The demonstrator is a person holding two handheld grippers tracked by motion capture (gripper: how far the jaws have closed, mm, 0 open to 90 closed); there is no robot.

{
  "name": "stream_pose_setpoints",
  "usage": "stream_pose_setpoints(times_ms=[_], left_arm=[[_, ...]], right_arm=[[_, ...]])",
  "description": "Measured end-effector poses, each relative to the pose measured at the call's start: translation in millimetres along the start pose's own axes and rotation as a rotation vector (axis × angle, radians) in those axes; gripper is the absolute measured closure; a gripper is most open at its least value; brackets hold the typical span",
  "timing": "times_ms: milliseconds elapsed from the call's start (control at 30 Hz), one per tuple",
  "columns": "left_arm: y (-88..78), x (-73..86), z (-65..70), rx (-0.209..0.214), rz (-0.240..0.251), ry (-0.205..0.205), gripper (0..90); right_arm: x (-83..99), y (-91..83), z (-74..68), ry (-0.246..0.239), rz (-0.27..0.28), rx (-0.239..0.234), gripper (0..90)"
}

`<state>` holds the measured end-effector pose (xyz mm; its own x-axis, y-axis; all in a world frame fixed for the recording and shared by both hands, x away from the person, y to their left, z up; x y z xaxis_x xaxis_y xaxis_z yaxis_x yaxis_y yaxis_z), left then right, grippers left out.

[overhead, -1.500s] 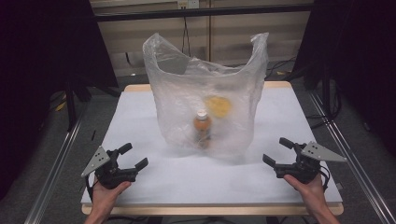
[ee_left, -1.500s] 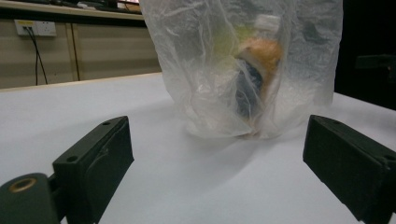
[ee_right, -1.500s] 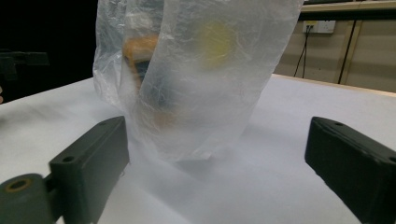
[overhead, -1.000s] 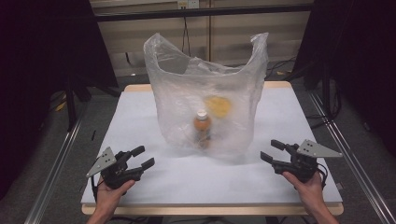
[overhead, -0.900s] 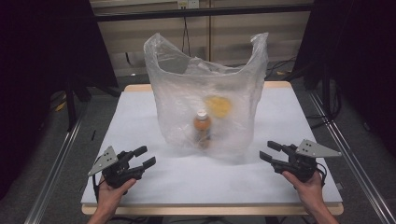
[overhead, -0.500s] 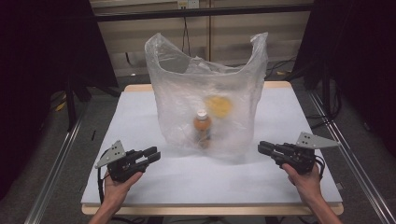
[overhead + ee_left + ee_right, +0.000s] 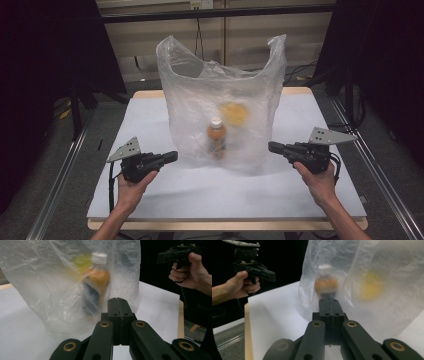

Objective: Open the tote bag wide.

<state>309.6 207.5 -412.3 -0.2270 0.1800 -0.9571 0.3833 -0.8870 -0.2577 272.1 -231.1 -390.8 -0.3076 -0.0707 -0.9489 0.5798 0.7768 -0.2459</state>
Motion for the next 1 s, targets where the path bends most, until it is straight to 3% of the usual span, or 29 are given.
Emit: stream_pose_setpoints(times_ms=[200, 500, 667, 733, 767, 833, 900, 967, 1000], left_arm=[[7.2, -7.0, -6.1, 0.004, -0.004, 0.022, 90.0], [17.6, -21.4, -10.8, 0.013, -0.003, 0.023, 90.0], [25.1, -30.4, -12.1, 0.014, -0.008, 0.051, 90.0], [27.1, -33.3, -13.9, -0.003, -0.011, 0.04, 90.0], [27.7, -34.7, -15.5, 0.008, 0.012, 0.026, 90.0], [28.5, -38.7, -18.5, -0.024, 0.002, 0.033, 90.0], [28.1, -41.8, -21.9, -0.013, 0.008, 0.038, 90.0], [23.6, -47.6, -26.1, -0.054, 0.02, 0.08, 90.0], [21.7, -50.2, -29.7, -0.052, 0.037, 0.061, 90.0]], right_arm=[[-10.1, 9.0, 2.1, -0.003, -0.002, 0.008, 90.0], [-30.6, 21.7, -1.7, -0.022, 0.016, -0.028, 90.0], [-45.9, 32.6, 0.8, -0.026, 0.03, -0.036, 90.0], [-55.1, 38.6, 0.4, -0.035, 0.033, -0.043, 90.0], [-55.1, 38.6, 0.4, -0.035, 0.033, -0.043, 90.0], [-61.3, 42.1, 0.1, -0.045, 0.031, -0.038, 90.0], [-65.5, 44.5, 0.1, -0.052, 0.028, -0.04, 90.0], [-70.4, 46.9, 1.1, -0.055, 0.028, -0.035, 90.0], [-72.8, 48.2, 1.7, -0.057, 0.027, -0.036, 90.0]])
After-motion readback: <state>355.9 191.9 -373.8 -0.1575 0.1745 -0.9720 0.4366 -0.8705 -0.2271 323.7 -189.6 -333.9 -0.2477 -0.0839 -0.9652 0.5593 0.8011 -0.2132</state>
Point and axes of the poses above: each handheld gripper's, and its own axes: y roughly forward along the jaws, x roughly out of its underside, z roughly to its right, the point moved 2 cm from there along y, roughly forward along the jaws, and after that the axes turned 3 degrees about y, right-handed, at the moved point
